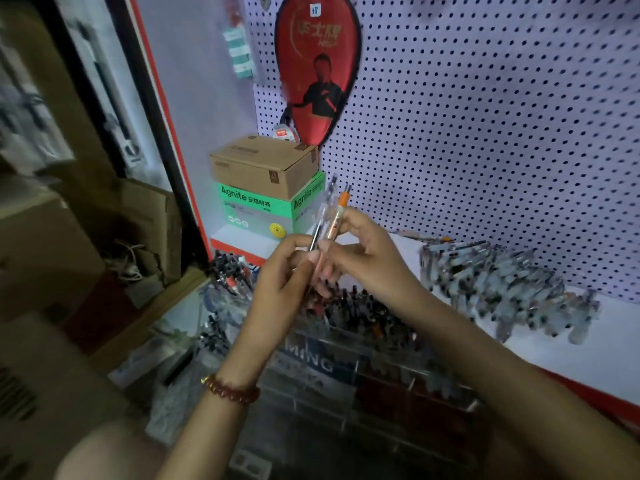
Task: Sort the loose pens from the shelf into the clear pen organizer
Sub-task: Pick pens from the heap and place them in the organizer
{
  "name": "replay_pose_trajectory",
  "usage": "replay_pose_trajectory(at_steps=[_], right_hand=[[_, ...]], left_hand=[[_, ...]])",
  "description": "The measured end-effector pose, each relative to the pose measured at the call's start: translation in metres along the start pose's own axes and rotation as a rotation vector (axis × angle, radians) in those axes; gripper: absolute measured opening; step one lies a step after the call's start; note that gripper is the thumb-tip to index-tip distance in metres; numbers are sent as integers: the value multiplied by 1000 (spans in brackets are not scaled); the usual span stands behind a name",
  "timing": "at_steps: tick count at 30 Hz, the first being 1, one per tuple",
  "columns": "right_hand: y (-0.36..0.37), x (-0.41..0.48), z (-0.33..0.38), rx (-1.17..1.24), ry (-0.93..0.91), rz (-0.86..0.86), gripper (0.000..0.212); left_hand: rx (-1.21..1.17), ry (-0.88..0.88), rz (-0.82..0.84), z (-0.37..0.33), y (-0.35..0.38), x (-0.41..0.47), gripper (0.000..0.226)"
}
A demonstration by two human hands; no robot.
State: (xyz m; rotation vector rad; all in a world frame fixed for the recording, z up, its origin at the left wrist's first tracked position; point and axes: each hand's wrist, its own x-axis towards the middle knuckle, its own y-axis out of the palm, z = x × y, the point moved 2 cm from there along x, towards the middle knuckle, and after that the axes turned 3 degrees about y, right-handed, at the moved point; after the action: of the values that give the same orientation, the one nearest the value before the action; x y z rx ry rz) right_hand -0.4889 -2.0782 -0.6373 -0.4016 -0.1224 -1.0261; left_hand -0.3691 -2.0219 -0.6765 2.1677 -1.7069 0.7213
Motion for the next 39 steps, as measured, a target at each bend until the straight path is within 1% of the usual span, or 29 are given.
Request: replay_pose_trajectory(at_steps=[3, 5, 7, 8, 11, 12, 14, 15, 18, 21, 24, 26, 28, 29, 33, 35, 39], right_hand=[[37, -4, -4, 81, 11, 44, 19], [61, -7, -6, 111, 3, 75, 17], [84, -12, -9, 141, -9, 107, 9], [93, -14, -12, 151, 3, 117, 6], [113, -15, -24, 138, 61, 90, 11], [116, -15, -27, 103, 65, 75, 13], [122, -15, -36, -12, 45, 74, 15], [125, -15, -39, -96, 21, 74, 17], [130, -17, -51, -358, -40, 41, 28], [139, -17, -59, -476, -50, 58, 36], [153, -15, -69, -664, -60, 51, 48], [163, -12, -81, -711, -34, 91, 43], [171, -8, -95, -768, 4, 137, 39], [174, -7, -100, -812, 20, 151, 38], [184, -7, -115, -881, 79, 142, 35], [189, -7, -118, -919, 106, 117, 35], [195, -8, -122, -949, 136, 64, 28]], left_hand=[[8, -20, -52, 6, -29, -26, 13], [-16, -71, -72, 14, -47, -44, 15], [-24, -139, -106, 20, -65, -61, 17], [-3, -163, -119, 25, -74, -67, 14], [173, -181, -148, 40, -100, -86, 12], [277, -177, -160, 49, -109, -92, 16], [508, -189, -164, 70, -123, -106, 31], [568, -208, -160, 78, -127, -113, 38], [618, -247, -86, 95, -132, -129, 46], [737, -206, -29, 101, -129, -137, 47], [697, -221, -78, 97, -127, -141, 44], [567, -251, -145, 93, -126, -142, 46], [430, -322, -217, 92, -127, -146, 49], [399, -361, -238, 92, -127, -148, 50], [349, -464, -193, 92, -120, -153, 49], [336, -475, -180, 93, -117, -154, 48], [331, -469, -185, 96, -111, -153, 48]])
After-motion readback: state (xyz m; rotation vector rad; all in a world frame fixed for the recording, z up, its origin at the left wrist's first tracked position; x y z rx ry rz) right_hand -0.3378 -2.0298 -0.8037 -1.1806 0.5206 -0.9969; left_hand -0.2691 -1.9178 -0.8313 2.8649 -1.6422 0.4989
